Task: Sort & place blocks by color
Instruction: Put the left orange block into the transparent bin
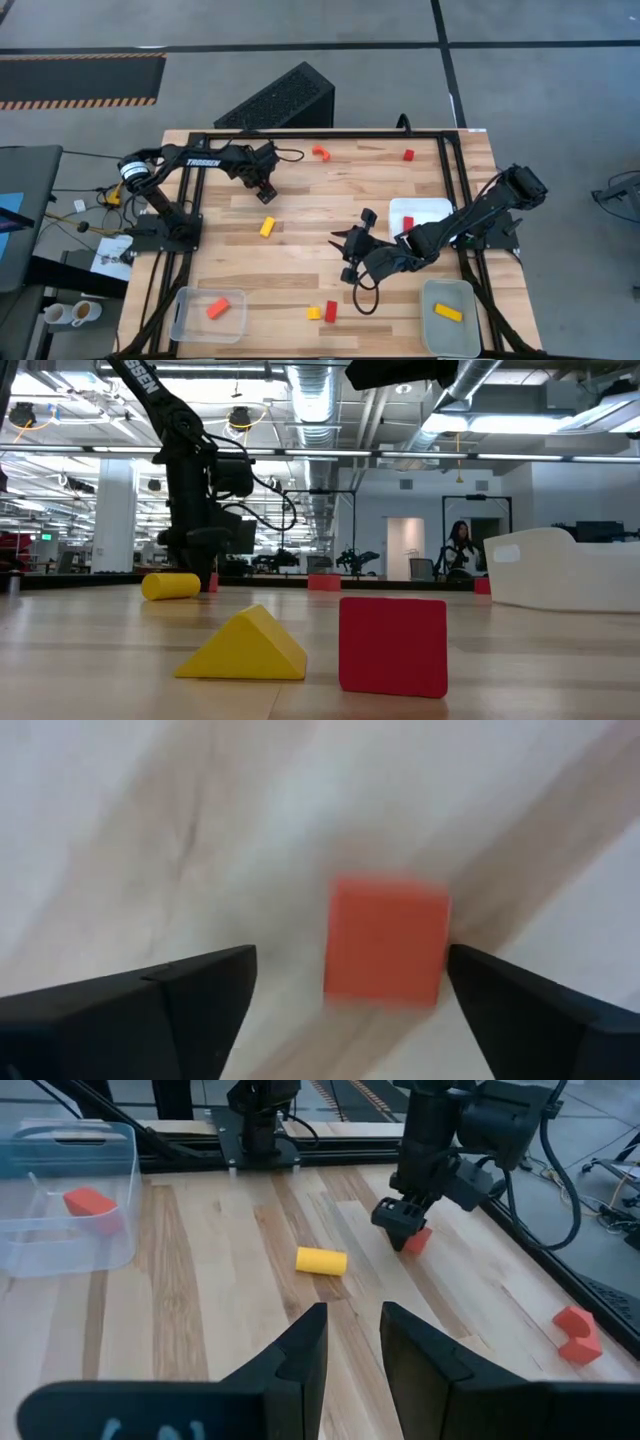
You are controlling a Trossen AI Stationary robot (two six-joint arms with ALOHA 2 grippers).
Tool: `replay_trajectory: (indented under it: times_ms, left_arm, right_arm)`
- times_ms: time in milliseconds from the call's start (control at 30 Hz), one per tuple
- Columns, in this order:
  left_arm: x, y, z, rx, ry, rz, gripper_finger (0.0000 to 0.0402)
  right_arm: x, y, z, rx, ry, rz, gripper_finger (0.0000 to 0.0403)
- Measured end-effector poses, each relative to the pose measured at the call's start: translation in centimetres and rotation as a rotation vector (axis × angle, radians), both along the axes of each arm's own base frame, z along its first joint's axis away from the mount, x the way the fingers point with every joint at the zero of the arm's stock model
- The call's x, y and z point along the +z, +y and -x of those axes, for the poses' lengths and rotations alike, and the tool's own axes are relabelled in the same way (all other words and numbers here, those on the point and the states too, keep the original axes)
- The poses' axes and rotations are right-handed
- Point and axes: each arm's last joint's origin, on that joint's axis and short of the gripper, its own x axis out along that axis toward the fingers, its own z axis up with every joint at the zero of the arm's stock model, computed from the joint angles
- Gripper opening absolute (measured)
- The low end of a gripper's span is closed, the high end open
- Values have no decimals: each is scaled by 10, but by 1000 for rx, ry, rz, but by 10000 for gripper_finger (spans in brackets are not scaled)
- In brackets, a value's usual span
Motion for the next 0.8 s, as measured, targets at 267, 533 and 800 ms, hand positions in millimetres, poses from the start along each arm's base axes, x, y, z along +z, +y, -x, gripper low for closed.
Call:
replay_trajectory:
  times_ms: [267, 533, 800]
  left_arm:
    - [3, 5, -9, -3, -110, -41, 313]
    - [1, 4, -3, 5, -51, -12, 274]
    - [2, 5, -4, -5, -52, -28, 135]
  right_arm:
    - [0, 0, 0, 0, 0, 0, 118]
    - [0, 0, 0, 1, 1, 3, 118]
    - [0, 0, 0, 2, 1, 3, 118]
